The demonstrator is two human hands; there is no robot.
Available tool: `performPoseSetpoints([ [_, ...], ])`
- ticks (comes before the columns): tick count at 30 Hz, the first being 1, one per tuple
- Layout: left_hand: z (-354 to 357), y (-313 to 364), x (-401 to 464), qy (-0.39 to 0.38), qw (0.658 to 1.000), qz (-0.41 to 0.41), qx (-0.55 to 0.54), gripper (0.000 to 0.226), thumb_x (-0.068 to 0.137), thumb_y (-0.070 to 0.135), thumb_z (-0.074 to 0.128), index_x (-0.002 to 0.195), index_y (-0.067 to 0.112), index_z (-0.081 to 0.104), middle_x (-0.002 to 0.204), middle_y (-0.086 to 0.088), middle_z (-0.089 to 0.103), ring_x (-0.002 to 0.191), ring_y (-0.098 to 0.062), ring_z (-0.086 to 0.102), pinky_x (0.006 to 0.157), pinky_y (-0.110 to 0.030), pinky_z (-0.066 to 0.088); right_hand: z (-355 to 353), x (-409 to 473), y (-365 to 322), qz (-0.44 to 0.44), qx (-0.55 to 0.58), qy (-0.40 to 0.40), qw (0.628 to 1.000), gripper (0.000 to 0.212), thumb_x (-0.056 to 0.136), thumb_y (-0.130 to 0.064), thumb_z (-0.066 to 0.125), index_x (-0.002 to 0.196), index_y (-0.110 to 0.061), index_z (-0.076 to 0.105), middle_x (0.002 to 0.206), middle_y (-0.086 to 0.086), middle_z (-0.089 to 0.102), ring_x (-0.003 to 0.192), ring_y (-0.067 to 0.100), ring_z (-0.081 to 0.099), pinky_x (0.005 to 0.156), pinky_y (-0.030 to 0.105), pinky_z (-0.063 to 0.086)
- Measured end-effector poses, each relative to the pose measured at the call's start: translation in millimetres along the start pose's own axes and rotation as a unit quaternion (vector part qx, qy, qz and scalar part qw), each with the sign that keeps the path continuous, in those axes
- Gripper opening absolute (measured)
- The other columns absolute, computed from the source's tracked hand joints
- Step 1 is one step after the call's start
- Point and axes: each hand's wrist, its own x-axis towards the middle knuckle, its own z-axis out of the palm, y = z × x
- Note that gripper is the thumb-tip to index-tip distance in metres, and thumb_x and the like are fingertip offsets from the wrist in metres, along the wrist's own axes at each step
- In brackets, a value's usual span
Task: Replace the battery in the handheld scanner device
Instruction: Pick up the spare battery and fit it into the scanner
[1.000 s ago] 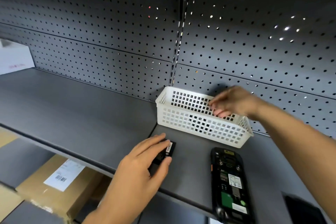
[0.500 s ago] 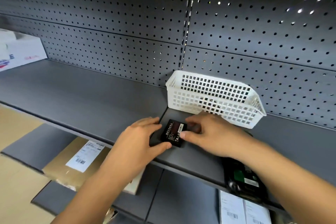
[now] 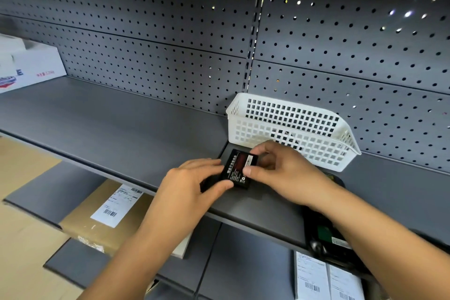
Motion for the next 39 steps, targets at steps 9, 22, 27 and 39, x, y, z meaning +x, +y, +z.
performPoseSetpoints([
  [9, -7, 19, -12, 0.022, 0.981, -0.033, -0.19, 0.038, 0.08, 0.027, 0.077, 0.118, 0.023, 0.072, 0.117, 0.015, 0.072, 0.113, 0.006, 0.062, 0.1, -0.02, 0.047, -15, -21, -7, 0.088, 0.366, -0.086, 0.922, 0.011, 0.088, -0.019, 0.064, 0.092, -0.008, 0.063, 0.063, 0.007, 0.07, 0.049, 0.013, 0.063, 0.043, 0.019, 0.052],
  [22, 4, 41, -10, 0.078, 0.912, -0.061, -0.398, 0.027, 0.076, 0.001, 0.078, 0.094, 0.019, 0.07, 0.091, 0.0, 0.078, 0.089, -0.013, 0.074, 0.078, -0.018, 0.054, -7, -59, -11, -0.187, 0.144, 0.131, 0.963, 0.057, 0.083, -0.01, 0.07, 0.124, -0.045, 0.052, 0.082, -0.003, 0.071, 0.078, 0.01, 0.068, 0.072, 0.03, 0.058],
  [27, 10, 44, -21, 0.074, 0.913, -0.044, -0.399, 0.029, 0.076, 0.004, 0.078, 0.091, 0.026, 0.069, 0.095, -0.003, 0.077, 0.094, -0.021, 0.073, 0.085, -0.026, 0.055, -4, -78, -2, -0.212, 0.085, 0.173, 0.958, 0.029, 0.079, -0.015, 0.075, 0.097, -0.036, 0.068, 0.095, -0.015, 0.076, 0.092, 0.013, 0.072, 0.081, 0.033, 0.056],
  [39, 16, 64, -20, 0.03, 0.916, -0.002, -0.4, 0.044, 0.071, 0.013, 0.082, 0.112, 0.024, 0.068, 0.099, -0.002, 0.077, 0.096, -0.023, 0.073, 0.085, -0.029, 0.056, -21, -91, 2, -0.162, 0.265, 0.174, 0.934, 0.034, 0.071, -0.016, 0.072, 0.102, -0.025, 0.062, 0.078, 0.007, 0.074, 0.062, 0.012, 0.064, 0.058, 0.023, 0.055],
])
